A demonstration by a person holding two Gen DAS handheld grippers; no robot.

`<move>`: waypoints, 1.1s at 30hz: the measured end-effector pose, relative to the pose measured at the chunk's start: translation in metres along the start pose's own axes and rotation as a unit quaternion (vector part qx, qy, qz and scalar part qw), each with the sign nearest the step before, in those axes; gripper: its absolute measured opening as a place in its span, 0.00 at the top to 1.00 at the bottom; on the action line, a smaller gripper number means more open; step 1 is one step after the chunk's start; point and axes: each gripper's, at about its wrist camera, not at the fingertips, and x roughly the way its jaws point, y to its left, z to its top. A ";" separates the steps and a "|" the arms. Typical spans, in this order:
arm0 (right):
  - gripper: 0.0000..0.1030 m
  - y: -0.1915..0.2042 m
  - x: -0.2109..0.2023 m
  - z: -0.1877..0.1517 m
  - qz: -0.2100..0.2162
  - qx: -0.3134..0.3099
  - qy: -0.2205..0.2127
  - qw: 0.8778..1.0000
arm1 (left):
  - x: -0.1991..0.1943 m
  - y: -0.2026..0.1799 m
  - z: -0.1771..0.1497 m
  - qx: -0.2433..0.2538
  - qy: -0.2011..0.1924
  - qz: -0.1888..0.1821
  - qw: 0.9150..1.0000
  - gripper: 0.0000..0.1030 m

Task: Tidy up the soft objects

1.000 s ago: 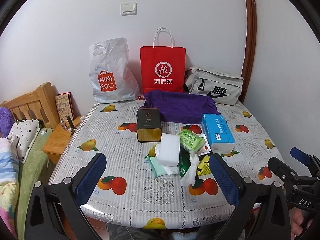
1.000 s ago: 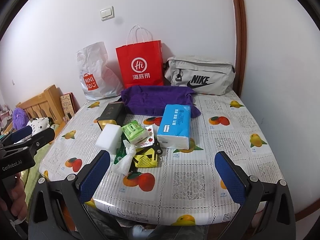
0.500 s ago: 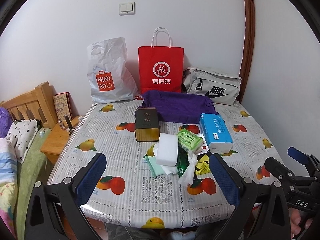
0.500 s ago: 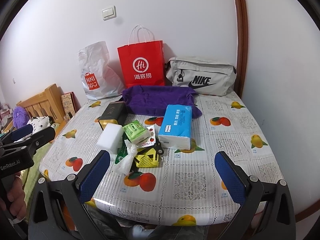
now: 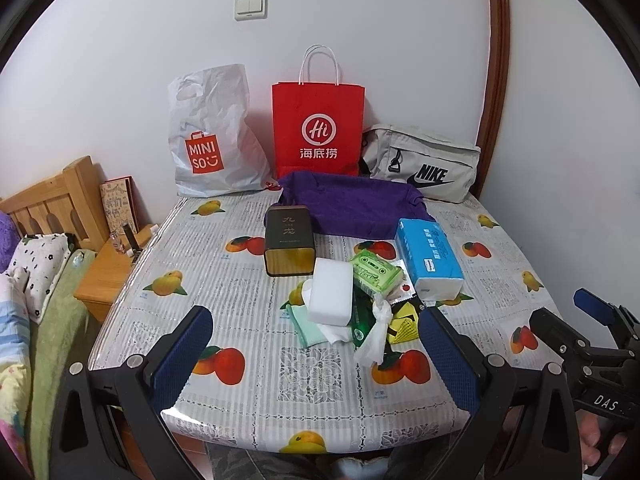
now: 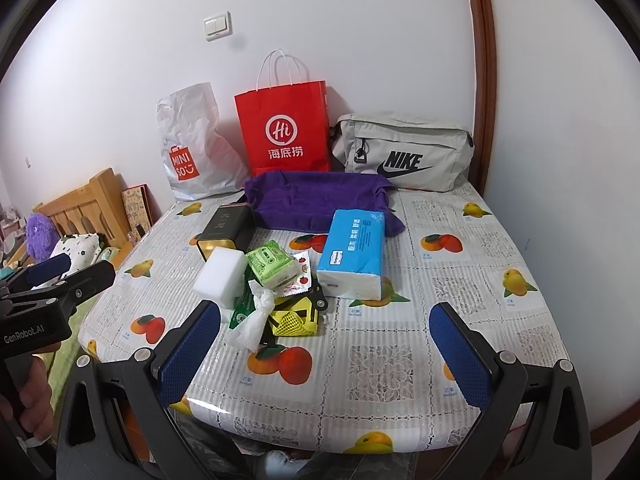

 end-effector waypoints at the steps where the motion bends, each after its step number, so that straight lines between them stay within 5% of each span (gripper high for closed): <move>1: 0.00 0.000 0.001 0.000 0.000 -0.001 0.000 1.000 | 0.001 0.001 0.000 0.000 0.000 -0.001 1.000 0.00; 9: 0.00 0.003 0.015 0.001 0.000 -0.007 0.009 1.000 | 0.022 0.009 -0.003 -0.003 0.006 0.010 1.000 0.00; 22: 0.00 -0.008 0.080 -0.009 0.026 0.013 0.063 0.998 | 0.125 0.002 -0.010 0.020 0.091 -0.053 0.994 0.03; 33: 0.00 -0.020 0.130 -0.018 0.025 0.025 0.103 0.994 | 0.191 -0.013 -0.008 0.071 0.113 -0.035 0.990 0.06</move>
